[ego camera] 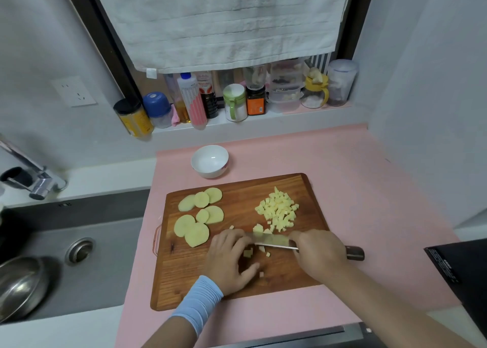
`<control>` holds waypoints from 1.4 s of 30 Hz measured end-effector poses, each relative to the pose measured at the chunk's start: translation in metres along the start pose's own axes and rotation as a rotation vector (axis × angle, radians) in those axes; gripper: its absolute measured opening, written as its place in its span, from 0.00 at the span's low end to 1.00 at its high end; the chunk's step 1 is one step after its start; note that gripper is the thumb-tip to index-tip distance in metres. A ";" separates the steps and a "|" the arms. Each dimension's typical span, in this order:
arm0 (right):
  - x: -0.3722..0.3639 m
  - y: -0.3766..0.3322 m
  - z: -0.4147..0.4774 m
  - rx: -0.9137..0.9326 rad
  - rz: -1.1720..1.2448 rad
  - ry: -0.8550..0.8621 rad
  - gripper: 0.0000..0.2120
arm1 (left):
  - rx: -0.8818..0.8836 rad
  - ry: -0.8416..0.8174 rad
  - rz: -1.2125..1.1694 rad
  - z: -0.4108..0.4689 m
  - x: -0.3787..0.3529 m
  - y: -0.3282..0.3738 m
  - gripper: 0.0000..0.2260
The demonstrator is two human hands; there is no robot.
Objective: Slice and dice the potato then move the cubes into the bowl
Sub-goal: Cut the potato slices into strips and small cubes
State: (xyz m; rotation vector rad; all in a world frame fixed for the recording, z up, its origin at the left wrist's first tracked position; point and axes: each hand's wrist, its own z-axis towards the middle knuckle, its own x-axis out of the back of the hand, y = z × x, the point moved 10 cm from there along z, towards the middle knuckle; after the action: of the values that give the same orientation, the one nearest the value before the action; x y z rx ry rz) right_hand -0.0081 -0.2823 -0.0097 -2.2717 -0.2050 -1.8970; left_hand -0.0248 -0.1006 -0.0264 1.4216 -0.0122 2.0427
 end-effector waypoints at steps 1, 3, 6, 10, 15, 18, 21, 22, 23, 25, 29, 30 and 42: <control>-0.001 0.002 -0.001 -0.024 0.026 0.002 0.11 | -0.024 0.032 0.011 -0.001 0.000 0.005 0.23; -0.001 0.009 -0.003 -0.077 0.105 0.029 0.11 | -0.063 0.082 0.012 -0.006 -0.002 0.012 0.24; -0.004 0.019 -0.004 -0.171 0.286 0.025 0.10 | -0.091 -0.086 0.079 -0.016 -0.033 0.012 0.23; -0.010 0.027 -0.007 -0.262 0.456 -0.017 0.07 | 0.001 -0.210 0.182 -0.016 -0.060 -0.009 0.20; -0.017 0.033 -0.014 -0.317 0.545 -0.038 0.12 | 0.555 -0.169 0.101 -0.006 -0.053 -0.056 0.38; -0.017 0.035 -0.018 -0.321 0.544 -0.041 0.14 | 0.718 -0.272 0.033 -0.003 -0.063 -0.067 0.44; -0.020 0.032 -0.021 -0.330 0.557 -0.060 0.14 | 0.740 -0.347 -0.211 0.008 -0.079 -0.063 0.38; -0.020 0.030 -0.021 -0.331 0.567 -0.069 0.13 | 0.738 -0.355 -0.282 0.010 -0.081 -0.061 0.38; -0.021 0.027 -0.022 -0.330 0.582 -0.081 0.13 | 0.746 -0.350 -0.332 0.011 -0.081 -0.061 0.37; -0.026 0.018 -0.021 -0.316 0.617 -0.114 0.14 | 0.809 -0.249 -0.411 0.006 -0.069 -0.070 0.31; -0.039 -0.011 -0.020 -0.261 0.719 -0.193 0.14 | 0.916 0.034 -0.392 -0.016 -0.026 -0.102 0.16; -0.043 -0.020 -0.020 -0.250 0.753 -0.227 0.13 | 0.928 0.065 -0.375 -0.021 -0.018 -0.107 0.15; -0.046 0.026 0.005 -0.356 0.492 -0.173 0.15 | 0.885 -0.089 -0.344 -0.018 -0.019 -0.107 0.11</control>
State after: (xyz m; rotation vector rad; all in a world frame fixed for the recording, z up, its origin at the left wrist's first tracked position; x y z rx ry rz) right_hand -0.0061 -0.3061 -0.0569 -2.4012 0.6609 -1.5730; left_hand 0.0185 -0.0183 -0.0860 1.8379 1.1366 1.7392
